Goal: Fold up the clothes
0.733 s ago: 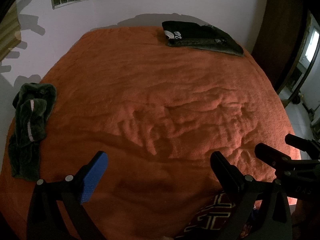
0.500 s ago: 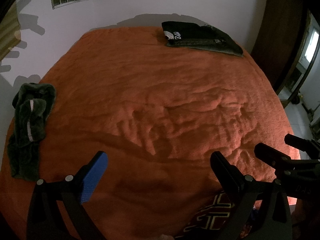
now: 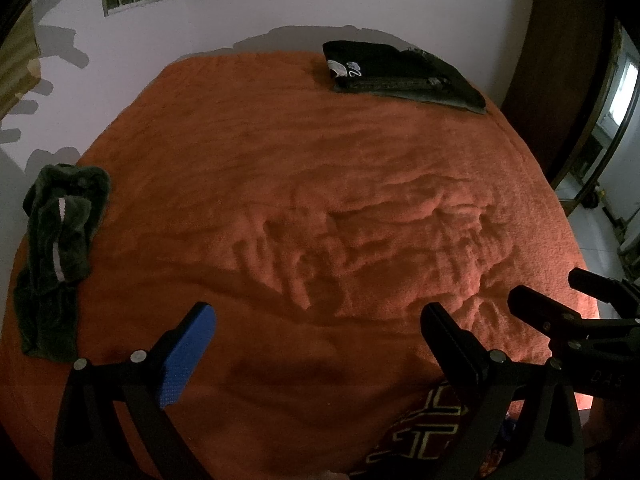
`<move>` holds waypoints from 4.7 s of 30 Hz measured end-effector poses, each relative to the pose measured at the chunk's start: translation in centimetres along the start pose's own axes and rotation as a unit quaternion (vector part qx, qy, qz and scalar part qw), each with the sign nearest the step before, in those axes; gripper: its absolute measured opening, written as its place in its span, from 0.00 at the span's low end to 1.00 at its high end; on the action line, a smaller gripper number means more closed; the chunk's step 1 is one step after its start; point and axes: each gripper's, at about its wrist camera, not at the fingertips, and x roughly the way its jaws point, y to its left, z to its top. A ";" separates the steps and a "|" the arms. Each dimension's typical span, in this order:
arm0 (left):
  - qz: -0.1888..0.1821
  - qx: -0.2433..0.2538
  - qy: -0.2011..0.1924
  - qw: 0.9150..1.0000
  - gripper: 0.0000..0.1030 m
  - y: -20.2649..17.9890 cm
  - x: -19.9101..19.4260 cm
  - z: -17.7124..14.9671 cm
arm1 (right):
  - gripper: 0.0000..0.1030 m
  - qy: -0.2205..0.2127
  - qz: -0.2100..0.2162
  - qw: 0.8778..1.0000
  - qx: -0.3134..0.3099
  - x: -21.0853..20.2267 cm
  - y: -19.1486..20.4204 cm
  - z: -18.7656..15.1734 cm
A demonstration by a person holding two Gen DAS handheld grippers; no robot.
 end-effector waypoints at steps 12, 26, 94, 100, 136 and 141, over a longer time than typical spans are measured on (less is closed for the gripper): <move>0.004 0.000 -0.003 1.000 0.99 -0.2 0.2 -0.5 | 1.00 -0.002 0.006 1.000 0.000 0.1 0.1 -0.3; 0.003 0.001 -0.003 1.000 0.99 0.0 0.2 -0.4 | 1.00 0.001 0.008 1.000 0.001 0.1 0.2 -0.3; 0.188 -0.254 0.027 0.948 0.99 48.6 -3.6 -6.5 | 1.00 0.006 0.200 0.960 -0.195 10.3 39.8 6.1; 0.098 -0.324 0.050 0.940 0.99 53.4 1.3 -11.6 | 1.00 0.036 0.245 0.947 -0.206 16.0 44.9 4.6; 0.064 -0.385 0.138 0.910 0.86 54.0 4.9 -14.7 | 0.17 -0.161 0.016 0.975 0.151 2.3 -3.0 21.6; 0.041 -0.390 0.155 0.907 0.86 53.3 5.1 -15.5 | 0.18 -0.092 0.008 0.988 0.121 6.2 -7.3 20.0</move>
